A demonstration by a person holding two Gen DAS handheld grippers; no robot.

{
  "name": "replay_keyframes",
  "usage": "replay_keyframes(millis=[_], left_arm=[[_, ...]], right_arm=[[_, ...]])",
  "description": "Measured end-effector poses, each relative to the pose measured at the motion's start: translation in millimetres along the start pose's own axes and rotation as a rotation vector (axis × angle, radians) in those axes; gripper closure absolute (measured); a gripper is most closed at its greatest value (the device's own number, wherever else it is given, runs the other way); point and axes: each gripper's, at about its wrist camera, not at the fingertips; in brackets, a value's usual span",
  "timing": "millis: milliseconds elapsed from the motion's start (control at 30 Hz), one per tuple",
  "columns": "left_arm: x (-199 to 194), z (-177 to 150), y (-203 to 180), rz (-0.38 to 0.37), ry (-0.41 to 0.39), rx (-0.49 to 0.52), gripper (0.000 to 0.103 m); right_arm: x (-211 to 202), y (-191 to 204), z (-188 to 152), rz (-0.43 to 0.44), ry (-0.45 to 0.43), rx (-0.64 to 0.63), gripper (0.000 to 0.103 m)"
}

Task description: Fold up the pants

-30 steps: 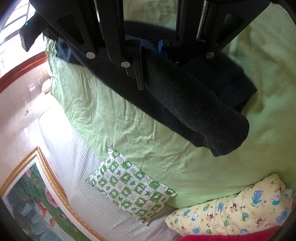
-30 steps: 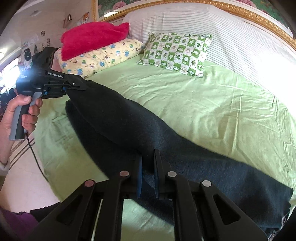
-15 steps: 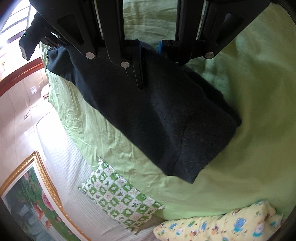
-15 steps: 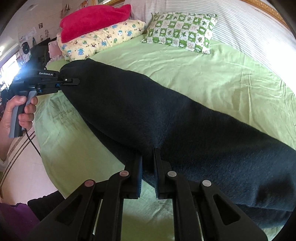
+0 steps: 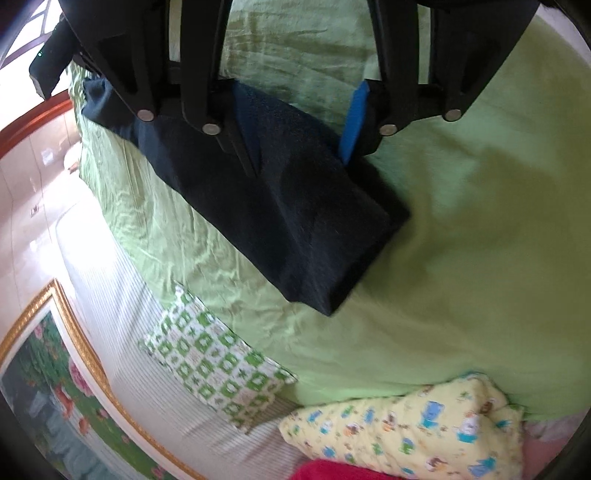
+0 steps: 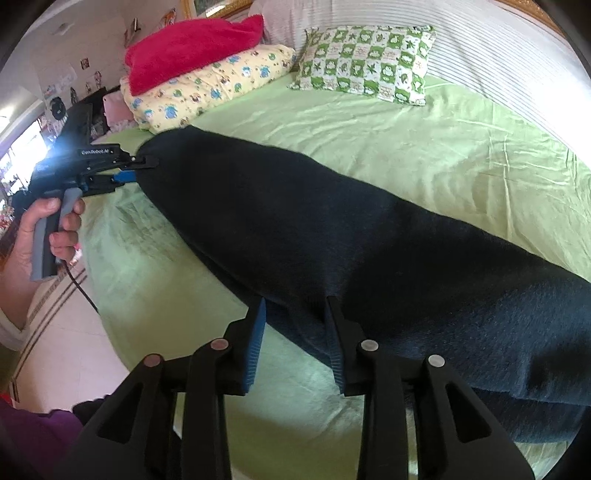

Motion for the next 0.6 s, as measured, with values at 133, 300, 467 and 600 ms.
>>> replay_keyframes(millis=[133, 300, 467, 600], left_arm=[[-6.2, 0.8, 9.8, 0.015, -0.015, -0.033, 0.051], [-5.2, -1.8, 21.7, 0.011, -0.008, -0.078, 0.05], [-3.3, -5.6, 31.1, 0.001, -0.003, -0.11, 0.044], [0.5, -4.1, 33.6, -0.019, 0.007, -0.131, 0.042]], right_arm=[[-11.5, 0.1, 8.0, 0.071, -0.042, 0.028, 0.069], [-18.2, -2.8, 29.7, 0.102, -0.088, 0.061, 0.069], [-13.4, -13.2, 53.8, 0.124, -0.095, 0.111, 0.069], [-2.6, -24.5, 70.8, 0.187, -0.08, 0.157, 0.069]])
Point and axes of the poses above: each gripper's, at about its wrist camera, not at the fingertips, and x roughly the way its jaws point, y to its left, z to its top, and after that the axes turned 8 degrees about y, right-handed
